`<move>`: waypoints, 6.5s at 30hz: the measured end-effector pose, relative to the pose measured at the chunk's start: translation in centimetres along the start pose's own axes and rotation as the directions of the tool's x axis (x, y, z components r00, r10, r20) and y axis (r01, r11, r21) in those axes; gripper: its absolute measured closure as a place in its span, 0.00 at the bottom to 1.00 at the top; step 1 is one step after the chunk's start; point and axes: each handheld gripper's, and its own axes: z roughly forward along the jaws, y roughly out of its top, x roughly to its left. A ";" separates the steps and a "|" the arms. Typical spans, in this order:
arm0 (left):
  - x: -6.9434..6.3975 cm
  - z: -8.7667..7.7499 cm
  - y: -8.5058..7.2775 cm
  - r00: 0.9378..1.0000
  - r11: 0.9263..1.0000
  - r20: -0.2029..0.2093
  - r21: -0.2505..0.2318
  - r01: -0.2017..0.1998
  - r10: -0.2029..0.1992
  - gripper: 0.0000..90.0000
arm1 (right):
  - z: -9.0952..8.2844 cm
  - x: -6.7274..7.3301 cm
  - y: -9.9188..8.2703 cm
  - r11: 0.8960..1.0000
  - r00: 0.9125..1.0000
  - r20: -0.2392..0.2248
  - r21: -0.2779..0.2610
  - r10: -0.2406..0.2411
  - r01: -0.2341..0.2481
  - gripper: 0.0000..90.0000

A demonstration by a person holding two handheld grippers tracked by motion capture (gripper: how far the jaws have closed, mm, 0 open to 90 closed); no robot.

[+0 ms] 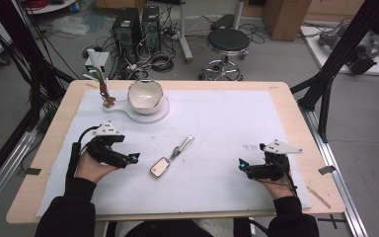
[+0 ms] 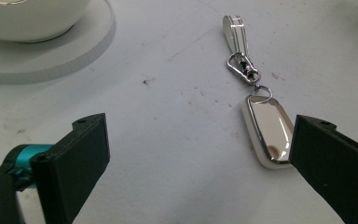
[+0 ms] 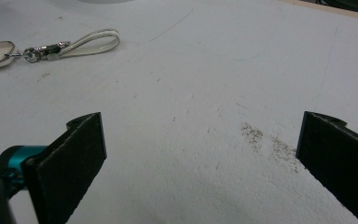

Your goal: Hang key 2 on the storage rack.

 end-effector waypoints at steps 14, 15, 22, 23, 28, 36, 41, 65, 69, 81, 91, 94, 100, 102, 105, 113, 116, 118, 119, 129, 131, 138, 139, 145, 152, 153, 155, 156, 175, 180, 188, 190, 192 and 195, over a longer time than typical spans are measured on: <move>-1.4 3.0 2.1 0.999 0.997 0.032 0.067 -0.044 0.042 0.06 | -0.2 -0.1 0.0 1.000 1.000 0.004 0.000 -0.006 0.006 0.01; -1.6 3.2 2.3 0.999 0.997 0.031 0.063 -0.040 0.038 0.06 | -0.2 -0.1 0.0 1.000 1.000 0.004 -0.002 -0.007 0.007 0.01; -2.1 4.5 3.1 0.997 0.996 0.050 0.075 -0.057 0.053 0.06 | -0.2 0.0 0.0 1.000 1.000 0.003 -0.003 -0.011 0.011 0.01; -2.3 4.9 3.3 0.997 0.995 0.049 0.078 -0.057 0.054 0.06 | -0.2 0.0 0.0 1.000 1.000 0.002 -0.001 -0.009 0.009 0.01; -2.7 6.4 3.9 0.996 0.992 0.060 0.102 -0.072 0.066 0.06 | -0.1 0.0 0.0 1.000 1.000 0.005 0.006 -0.016 0.016 0.01; -3.1 8.3 4.4 0.994 0.985 0.070 0.147 -0.095 0.085 0.06 | -0.2 -0.2 -0.1 1.000 1.000 0.011 0.003 -0.009 0.009 0.01; -3.4 9.2 5.1 0.992 0.981 0.077 0.162 -0.110 0.099 0.06 | -0.2 -0.1 0.0 1.000 1.000 0.012 0.007 -0.007 0.007 0.01; -4.6 14.0 7.4 0.980 0.954 0.147 0.249 -0.165 0.131 0.13 | 0.0 -0.1 0.0 1.000 1.000 -0.001 0.012 -0.014 0.014 0.01; -4.9 14.8 8.1 0.976 0.949 0.164 0.257 -0.182 0.143 0.15 | 0.0 -0.2 0.0 1.000 1.000 0.000 0.010 -0.011 0.011 0.01; -5.0 16.4 9.2 0.977 0.937 0.169 0.304 -0.174 0.127 0.25 | -0.3 -0.2 -0.1 1.000 1.000 0.007 0.001 -0.007 0.007 0.01; -4.6 16.9 8.9 0.979 0.925 0.138 0.333 -0.186 0.147 0.39 | -0.4 -0.3 -0.1 1.000 1.000 0.002 -0.010 -0.009 0.009 0.01; -4.9 17.1 8.7 0.977 0.914 0.121 0.350 -0.205 0.173 0.43 | -0.6 -0.2 0.0 1.000 1.000 0.006 -0.027 -0.013 0.014 0.01; -4.9 17.0 8.8 0.977 0.913 0.104 0.348 -0.211 0.186 0.73 | -0.6 -0.2 -0.1 1.000 1.000 0.009 -0.030 -0.008 0.008 0.01; -4.9 16.9 8.8 0.974 0.910 0.106 0.348 -0.226 0.201 0.82 | -0.6 -0.2 -0.1 0.999 1.000 0.010 -0.031 -0.011 0.012 0.01; -4.6 16.0 9.0 0.970 0.911 0.072 0.331 -0.244 0.234 0.83 | -0.7 -0.2 0.0 0.999 1.000 0.016 -0.042 -0.011 0.011 0.01; -3.5 12.8 9.9 0.979 0.956 0.084 0.212 -0.202 0.188 0.83 | -0.9 -0.3 0.0 0.998 1.000 0.025 -0.061 -0.002 0.004 0.01; -3.2 11.3 10.0 0.980 0.966 0.087 0.171 -0.194 0.181 0.83 | -0.8 -0.2 0.0 0.998 1.000 0.023 -0.057 -0.010 0.011 0.01; -2.9 10.5 9.9 0.981 0.973 0.091 0.147 -0.181 0.169 0.83 | -0.7 -0.2 0.0 0.998 1.000 0.017 -0.054 -0.012 0.013 0.01; -2.7 10.1 9.9 0.982 0.975 0.094 0.136 -0.176 0.164 0.83 | -0.6 -0.1 0.0 0.998 1.000 0.017 -0.053 -0.018 0.019 0.01; -0.1 4.9 9.5 0.989 0.992 0.078 0.017 -0.124 0.122 0.83 | -0.2 -0.1 -0.1 0.999 1.000 0.012 -0.036 -0.019 0.019 0.01; 0.7 3.8 9.3 0.992 0.994 0.067 -0.009 -0.110 0.110 0.83 | 0.0 0.0 -0.1 0.999 1.000 0.012 -0.031 -0.018 0.019 0.01; 2.9 0.6 8.4 0.996 0.995 0.015 -0.037 -0.091 0.091 0.83 | 0.0 0.2 0.1 0.999 0.999 0.031 -0.034 -0.030 0.031 0.01; 3.1 0.2 8.3 0.996 0.995 0.005 -0.044 -0.090 0.090 0.83 | 0.0 0.2 0.1 0.999 0.999 0.034 -0.036 -0.029 0.031 0.01; 3.9 -1.9 8.1 0.994 0.992 -0.044 -0.069 -0.104 0.102 0.83 | 0.1 0.3 0.2 0.999 0.999 0.032 -0.035 -0.028 0.029 0.01; 5.6 -4.1 7.9 0.993 0.990 -0.092 -0.116 -0.083 0.072 0.83 | 0.5 0.4 0.2 0.999 0.999 0.029 -0.027 -0.039 0.040 0.01; 5.9 -4.4 8.0 0.992 0.989 -0.099 -0.118 -0.084 0.072 0.83 | 0.5 0.3 0.2 0.999 0.999 0.028 -0.027 -0.038 0.039 0.01; 6.3 -5.0 8.2 0.992 0.989 -0.111 -0.130 -0.075 0.061 0.83 | 0.4 0.3 0.2 0.999 0.999 0.027 -0.027 -0.038 0.039 0.01; 6.4 -5.2 8.2 0.992 0.988 -0.112 -0.135 -0.069 0.054 0.83 | 0.5 0.3 0.2 0.999 0.999 0.027 -0.026 -0.038 0.038 0.01; 11.3 -10.2 8.9 0.962 0.979 -0.271 -0.202 -0.021 -0.036 0.83 | 0.5 0.3 0.0 0.999 0.999 0.033 -0.013 -0.035 0.035 0.01; 12.5 -11.1 8.8 0.951 0.975 -0.305 -0.222 -0.011 -0.058 0.83 | 0.5 0.2 -0.1 0.999 0.998 0.038 -0.010 -0.040 0.040 0.01; 13.9 -11.6 9.1 0.924 0.975 -0.375 -0.220 -0.014 -0.071 0.83 | 0.5 0.2 -0.1 0.999 0.999 0.034 -0.007 -0.040 0.040 0.01; 14.3 -11.6 9.3 0.918 0.974 -0.388 -0.225 -0.010 -0.080 0.83 | 0.6 0.2 -0.2 0.999 0.998 0.036 -0.006 -0.044 0.044 0.01; 14.8 -11.7 9.3 0.910 0.971 -0.403 -0.240 -0.004 -0.096 0.83 | 0.6 0.3 -0.2 0.999 0.998 0.036 -0.001 -0.042 0.042 0.01; 15.6 -11.8 9.4 0.897 0.965 -0.422 -0.262 0.019 -0.132 0.83 | 0.5 0.2 -0.2 0.999 0.998 0.040 -0.001 -0.045 0.045 0.01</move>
